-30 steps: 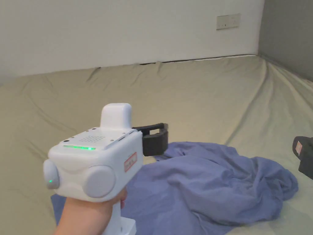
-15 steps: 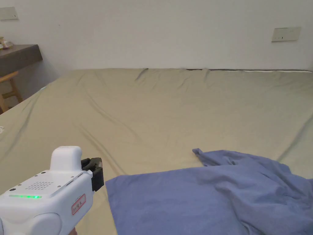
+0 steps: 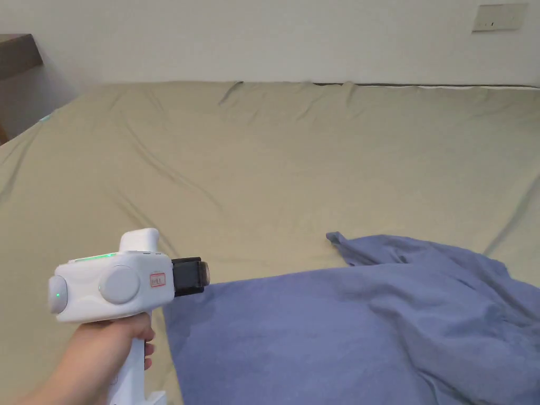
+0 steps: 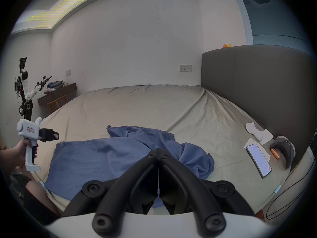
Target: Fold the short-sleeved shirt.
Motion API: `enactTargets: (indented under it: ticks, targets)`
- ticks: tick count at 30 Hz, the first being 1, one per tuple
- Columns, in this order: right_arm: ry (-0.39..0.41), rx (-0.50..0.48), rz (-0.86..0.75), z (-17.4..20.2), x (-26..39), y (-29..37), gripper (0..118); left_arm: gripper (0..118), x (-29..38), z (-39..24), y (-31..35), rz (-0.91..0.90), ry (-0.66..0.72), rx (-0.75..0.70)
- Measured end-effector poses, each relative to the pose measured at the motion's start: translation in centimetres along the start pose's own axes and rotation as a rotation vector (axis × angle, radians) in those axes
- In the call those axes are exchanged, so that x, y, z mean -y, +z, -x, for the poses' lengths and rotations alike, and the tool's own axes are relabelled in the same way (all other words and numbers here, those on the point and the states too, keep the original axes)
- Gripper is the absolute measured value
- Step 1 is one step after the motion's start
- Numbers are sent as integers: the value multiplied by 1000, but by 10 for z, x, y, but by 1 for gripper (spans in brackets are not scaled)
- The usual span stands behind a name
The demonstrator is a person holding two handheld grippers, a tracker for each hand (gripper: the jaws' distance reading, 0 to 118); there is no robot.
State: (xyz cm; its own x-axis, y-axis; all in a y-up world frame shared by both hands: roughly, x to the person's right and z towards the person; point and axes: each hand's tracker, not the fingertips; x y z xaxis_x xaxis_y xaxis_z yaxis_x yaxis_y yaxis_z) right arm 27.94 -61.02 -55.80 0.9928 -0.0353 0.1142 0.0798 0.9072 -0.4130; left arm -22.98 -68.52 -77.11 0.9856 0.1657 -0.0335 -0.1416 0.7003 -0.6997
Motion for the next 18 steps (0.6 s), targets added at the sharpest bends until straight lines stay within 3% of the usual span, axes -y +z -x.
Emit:
enactTargets:
  ticks: [5, 7, 10, 15, 18]
  targets:
    - [-16, 0, 15, 0, 1, -2, 3, 107, 14, 2, -34, 166, -44, -58]
    - [-13, -1, 20, 0, 2, -4, 3, 99, 27, -10, -20, 77, -227, -115]
    - [-7, -5, 30, 2, 4, -7, 3, 13, 35, -24, -3, 70, -343, -38]
    - [-13, -13, 46, 2, 6, -10, 3, 8, 41, -46, 25, -29, -422, 15]
    - [-25, 6, 68, -11, 2, -14, 3, 8, 32, -44, 51, -147, -376, 37]
